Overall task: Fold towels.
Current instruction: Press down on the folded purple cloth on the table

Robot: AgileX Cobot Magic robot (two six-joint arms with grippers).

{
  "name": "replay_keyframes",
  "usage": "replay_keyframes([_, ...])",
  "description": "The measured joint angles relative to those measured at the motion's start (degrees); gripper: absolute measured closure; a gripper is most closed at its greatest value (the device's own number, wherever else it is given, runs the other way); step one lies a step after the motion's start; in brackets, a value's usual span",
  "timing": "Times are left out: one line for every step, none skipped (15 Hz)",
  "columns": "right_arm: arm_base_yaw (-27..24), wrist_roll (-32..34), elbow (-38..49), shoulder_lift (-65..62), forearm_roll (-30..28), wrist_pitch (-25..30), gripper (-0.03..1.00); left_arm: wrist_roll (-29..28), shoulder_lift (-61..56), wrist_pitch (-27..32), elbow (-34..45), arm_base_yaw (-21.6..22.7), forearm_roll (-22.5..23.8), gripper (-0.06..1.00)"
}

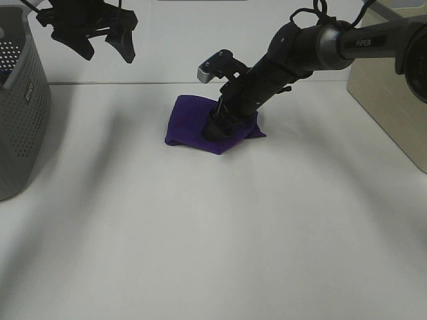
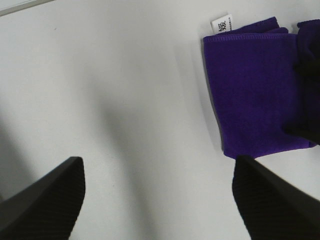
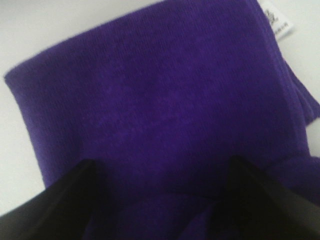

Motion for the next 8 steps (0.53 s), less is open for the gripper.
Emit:
replay_keyframes([-1.03,3.32,-0.06,-0.06,-3.04,0.92,0.25,0.06,0.0,0.06,0.0,0.0,0.23,0.2])
replay_keyframes([-2.12,5.56,-0.06,-0.11,-5.33,2.12,0.25,0.06,0.0,0.06,0.0,0.0,0.74,0.2])
replay_keyframes([-2.69,6.42,-0.06,-0.17,-6.02,2.69,0.25,0.06,0.0,0.06,0.0,0.0,0.92,0.2])
replay_keyframes([-3.95,7.85,-0.06,-0.57,-6.88,4.18,0.25,0.06,0.0,0.06,0.0,0.0,1.6,0.2])
replay_keyframes([-5.21,8.19,-0.06,-1.2,-6.99,5.79,0.25,0.06,0.0,0.06,0.0,0.0,2.01,0.2])
replay_keyframes([-6.25,8.19,-0.06,-2.01,-6.47,7.05,0.25,0.17,0.06,0.06,0.0,0.0,2.12,0.2])
replay_keyframes([-7.1,8.19,-0.06,-3.04,-5.67,7.51,0.25,0.23,0.11,0.06,0.0,0.0,2.12,0.2])
replay_keyframes([-7.56,8.02,-0.06,-4.47,-5.33,7.68,0.25,0.23,0.34,0.06,0.0,0.0,2.12,0.2])
